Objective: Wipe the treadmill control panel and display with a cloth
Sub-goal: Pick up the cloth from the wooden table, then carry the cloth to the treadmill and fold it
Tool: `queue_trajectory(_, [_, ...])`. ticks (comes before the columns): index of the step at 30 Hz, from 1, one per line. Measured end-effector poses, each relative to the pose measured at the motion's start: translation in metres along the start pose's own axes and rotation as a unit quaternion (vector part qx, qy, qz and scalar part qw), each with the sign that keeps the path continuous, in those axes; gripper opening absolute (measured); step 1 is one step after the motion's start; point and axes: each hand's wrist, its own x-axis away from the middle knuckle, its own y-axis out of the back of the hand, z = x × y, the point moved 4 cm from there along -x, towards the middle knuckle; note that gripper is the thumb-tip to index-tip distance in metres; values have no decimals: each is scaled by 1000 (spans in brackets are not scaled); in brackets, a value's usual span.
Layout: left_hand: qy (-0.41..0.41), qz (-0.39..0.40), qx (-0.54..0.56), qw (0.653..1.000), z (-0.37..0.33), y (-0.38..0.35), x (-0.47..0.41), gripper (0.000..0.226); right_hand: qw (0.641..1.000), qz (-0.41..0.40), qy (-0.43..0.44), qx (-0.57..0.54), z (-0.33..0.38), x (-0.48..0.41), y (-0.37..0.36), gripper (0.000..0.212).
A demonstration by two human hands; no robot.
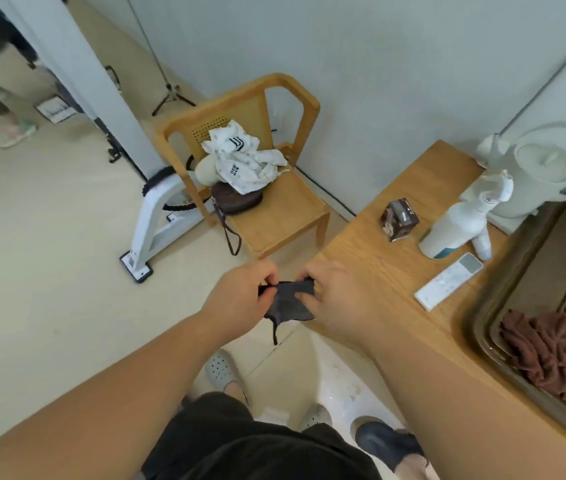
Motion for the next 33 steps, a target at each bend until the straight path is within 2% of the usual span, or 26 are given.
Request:
queue_trajectory(5, [69, -65, 8, 995, 90, 67, 4, 18, 997, 58, 52, -25, 81, -75, -37, 20])
queue_trajectory(11, [105, -133, 36, 985, 186, 157, 8, 8, 992, 102, 70, 9, 171, -172, -80, 10])
queue_trajectory(14, [129, -162, 63, 976, 230, 202, 19, 14, 988, 128, 85, 16, 210, -216, -105, 19])
queue_trajectory(17, [206, -191, 111, 953, 283, 242, 41, 24, 980, 157, 118, 30, 254, -255, -136, 20])
queue_trajectory(20, [291, -232, 168, 913, 336, 266, 69, 19, 965, 198, 160, 55, 295, -290, -171, 19])
queue_trajectory(26, [392, -341, 248, 818, 410, 299, 131, 21, 912, 313, 223, 144, 377, -364, -252, 23])
queue_trajectory(28, [440, -378, 258, 773, 433, 309, 150, 18, 890, 336, 260, 166, 405, -388, -281, 17])
queue_trajectory(33, [549, -459, 281, 639, 481, 333, 188, 9, 838, 407, 326, 163, 480, -446, -350, 27])
